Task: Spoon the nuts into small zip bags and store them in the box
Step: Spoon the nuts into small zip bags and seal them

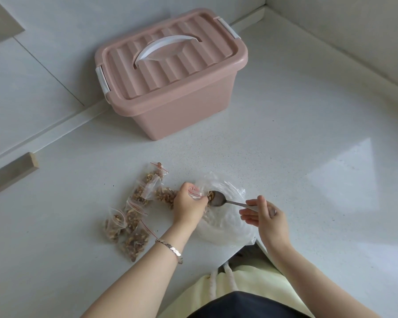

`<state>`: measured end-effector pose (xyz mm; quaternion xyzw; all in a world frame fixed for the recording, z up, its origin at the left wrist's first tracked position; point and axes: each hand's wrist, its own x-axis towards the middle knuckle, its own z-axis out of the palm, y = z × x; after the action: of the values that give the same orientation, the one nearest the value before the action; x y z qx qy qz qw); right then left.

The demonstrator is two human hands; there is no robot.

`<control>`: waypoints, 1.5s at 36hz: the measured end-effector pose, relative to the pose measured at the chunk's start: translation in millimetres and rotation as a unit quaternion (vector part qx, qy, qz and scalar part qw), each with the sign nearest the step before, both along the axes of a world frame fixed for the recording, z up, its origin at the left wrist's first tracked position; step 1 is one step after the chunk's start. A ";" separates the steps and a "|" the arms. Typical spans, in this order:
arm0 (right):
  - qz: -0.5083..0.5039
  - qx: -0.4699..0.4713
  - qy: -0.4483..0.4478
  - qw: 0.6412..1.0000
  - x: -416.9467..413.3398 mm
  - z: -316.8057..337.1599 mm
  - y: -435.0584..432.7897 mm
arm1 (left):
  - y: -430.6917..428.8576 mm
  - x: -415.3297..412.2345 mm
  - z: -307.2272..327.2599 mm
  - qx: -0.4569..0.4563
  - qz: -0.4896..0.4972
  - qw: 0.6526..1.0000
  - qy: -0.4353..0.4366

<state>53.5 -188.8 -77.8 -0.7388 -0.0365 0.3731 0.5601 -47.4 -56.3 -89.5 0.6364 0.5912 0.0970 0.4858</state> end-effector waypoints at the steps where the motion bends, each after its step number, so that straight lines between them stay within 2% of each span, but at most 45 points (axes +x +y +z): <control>1: -0.005 0.003 0.006 1.000 -0.5 -1.0 -0.2 | 0.0 -0.6 0.3 -0.007 0.011 1.000 -0.016; 5: -0.014 0.012 0.059 0.998 0.3 -5.7 0.0 | 0.5 -3.8 -0.9 -0.018 0.033 0.998 -0.041; 13: -0.064 0.056 0.242 0.966 10.9 -8.4 -12.0 | 2.2 -11.3 -7.6 0.012 0.021 1.000 0.002; 16: -0.052 0.047 0.225 0.972 18.3 -5.6 -19.5 | 0.9 -14.1 -7.1 0.034 0.003 0.999 0.012; 21: -0.009 -0.002 0.110 0.994 25.8 2.8 -24.1 | -1.6 -19.0 -7.0 0.054 -0.044 0.997 0.044; 24: 0.029 -0.011 0.047 0.998 22.4 5.5 -20.8 | -1.7 -20.3 -6.3 0.044 -0.047 0.997 0.045; 27: 0.045 -0.008 0.021 0.999 16.5 5.7 -15.4 | -0.9 -18.4 -5.7 0.012 -0.028 0.999 0.025; 34: 0.037 0.000 0.062 0.997 5.5 -0.5 -5.8 | -4.6 -16.9 -7.2 -0.027 -0.008 0.999 -0.030; 40: -0.022 0.007 0.215 0.976 12.6 -8.0 -16.1 | -2.0 -22.2 -8.9 -0.034 -0.001 0.998 -0.047; 43: -0.040 0.030 0.253 0.966 18.7 -8.8 -25.0 | -2.9 -26.9 -8.7 -0.016 -0.018 0.999 -0.043; 46: -0.036 0.037 0.240 0.969 24.5 -3.6 -32.1 | -7.0 -34.1 -4.9 0.032 -0.043 0.998 -0.032; 54: 0.032 0.047 0.131 0.990 24.5 40.4 -29.5 | -23.8 -55.5 -1.3 0.126 -0.089 0.987 -0.036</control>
<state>78.1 -218.3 -37.4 -0.6547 -0.0040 0.4826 0.5817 -103.0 -80.1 -90.8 0.7390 0.4975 0.1500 0.4289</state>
